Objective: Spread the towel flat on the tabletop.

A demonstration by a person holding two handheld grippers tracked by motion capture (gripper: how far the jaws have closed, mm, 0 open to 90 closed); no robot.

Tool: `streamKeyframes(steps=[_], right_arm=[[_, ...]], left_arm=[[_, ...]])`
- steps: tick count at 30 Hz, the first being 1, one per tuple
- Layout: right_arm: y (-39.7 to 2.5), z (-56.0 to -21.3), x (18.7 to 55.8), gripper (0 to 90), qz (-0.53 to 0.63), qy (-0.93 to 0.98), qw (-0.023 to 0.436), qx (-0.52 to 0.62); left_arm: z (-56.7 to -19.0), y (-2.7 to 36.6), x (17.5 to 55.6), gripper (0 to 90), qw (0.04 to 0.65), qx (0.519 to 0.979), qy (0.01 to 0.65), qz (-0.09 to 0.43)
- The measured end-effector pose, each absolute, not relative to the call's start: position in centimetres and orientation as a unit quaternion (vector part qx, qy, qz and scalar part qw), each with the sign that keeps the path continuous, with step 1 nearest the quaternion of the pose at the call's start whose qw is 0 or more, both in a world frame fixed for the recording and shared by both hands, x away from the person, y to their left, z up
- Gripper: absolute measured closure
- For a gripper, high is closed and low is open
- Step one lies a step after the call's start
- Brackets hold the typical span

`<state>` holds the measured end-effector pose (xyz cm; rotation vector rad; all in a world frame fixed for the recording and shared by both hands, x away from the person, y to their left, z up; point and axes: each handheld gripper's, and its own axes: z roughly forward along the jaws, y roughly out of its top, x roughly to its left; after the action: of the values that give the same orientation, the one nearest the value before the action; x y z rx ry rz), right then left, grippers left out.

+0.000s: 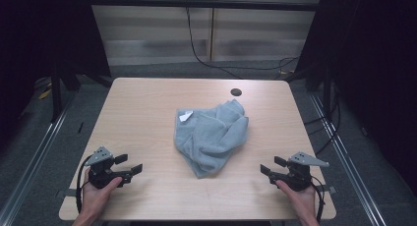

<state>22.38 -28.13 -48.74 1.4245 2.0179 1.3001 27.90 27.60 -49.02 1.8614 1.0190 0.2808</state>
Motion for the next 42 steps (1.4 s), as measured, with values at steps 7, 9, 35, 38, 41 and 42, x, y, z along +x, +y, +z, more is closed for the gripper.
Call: streamKeyframes(steps=[7,9,35,38,41,42], right_arm=[[-27.3,-48.2,22.6,22.8,0.46,0.723,0.161,0.49],[-27.0,-47.9,23.0,21.9,0.459,0.727,0.155,0.486],[-22.4,-44.7,33.6,19.8,0.478,0.757,0.13,0.426],[-22.4,-45.4,35.0,17.1,0.464,0.762,0.127,0.434],[-22.3,-46.7,36.5,14.5,0.453,0.765,0.118,0.443],[-22.2,-47.3,36.8,14.5,0.448,0.767,0.115,0.445]], left_arm=[[-49.1,27.0,28.0,21.1,0.475,0.774,0.405,0.11],[-49.1,26.8,27.9,21.2,0.474,0.776,0.401,0.109],[-48.8,25.0,27.9,21.2,0.486,0.791,0.364,0.08],[-48.8,25.2,28.1,21.2,0.487,0.788,0.368,0.082],[-48.8,25.3,28.1,21.2,0.486,0.789,0.368,0.084],[-48.8,25.3,28.1,21.2,0.486,0.788,0.368,0.084]])
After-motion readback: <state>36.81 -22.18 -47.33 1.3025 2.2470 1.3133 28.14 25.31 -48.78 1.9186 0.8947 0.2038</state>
